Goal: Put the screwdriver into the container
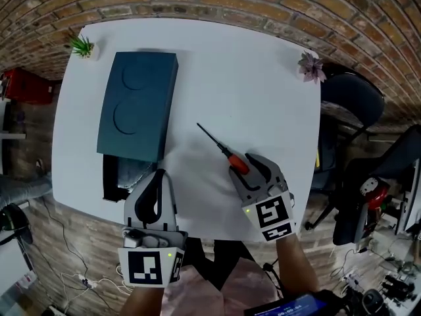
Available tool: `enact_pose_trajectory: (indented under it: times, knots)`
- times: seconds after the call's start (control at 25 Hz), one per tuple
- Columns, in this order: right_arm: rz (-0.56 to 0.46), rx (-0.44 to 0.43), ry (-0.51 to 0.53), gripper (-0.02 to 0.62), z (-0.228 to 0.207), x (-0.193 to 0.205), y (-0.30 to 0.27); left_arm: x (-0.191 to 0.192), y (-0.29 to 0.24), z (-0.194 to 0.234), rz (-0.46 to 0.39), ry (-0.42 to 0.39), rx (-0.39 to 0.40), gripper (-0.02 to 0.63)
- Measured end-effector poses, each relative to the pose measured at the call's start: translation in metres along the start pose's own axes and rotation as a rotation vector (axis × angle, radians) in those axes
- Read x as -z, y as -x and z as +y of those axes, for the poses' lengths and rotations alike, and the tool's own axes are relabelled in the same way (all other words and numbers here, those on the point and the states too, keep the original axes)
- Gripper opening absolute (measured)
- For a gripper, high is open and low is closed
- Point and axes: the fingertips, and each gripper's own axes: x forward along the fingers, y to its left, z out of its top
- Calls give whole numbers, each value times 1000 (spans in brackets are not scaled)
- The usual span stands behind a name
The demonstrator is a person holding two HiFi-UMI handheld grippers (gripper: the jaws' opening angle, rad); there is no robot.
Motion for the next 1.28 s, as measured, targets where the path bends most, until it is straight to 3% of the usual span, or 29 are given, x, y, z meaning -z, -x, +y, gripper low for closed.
enact_pose_trajectory:
  times: [0.4,0.6,0.72,1.0,1.28]
  knots:
    - [28,-43,-12,173,1,2,-3,2,-5,-2,9,-3,13,14]
    - [37,-64,21,112,8,4,-4,-7,1,-2,-8,-11,2,13]
    - [34,-72,-29,106,10,4,-3,-16,7,-2,-27,-20,-7,13]
    - [-23,-24,-67,104,1,-25,32,-47,29,0,-86,-9,-55,14]
    - [-192,36,-8,104,-8,-87,87,-84,65,-1,-182,-6,-129,13]
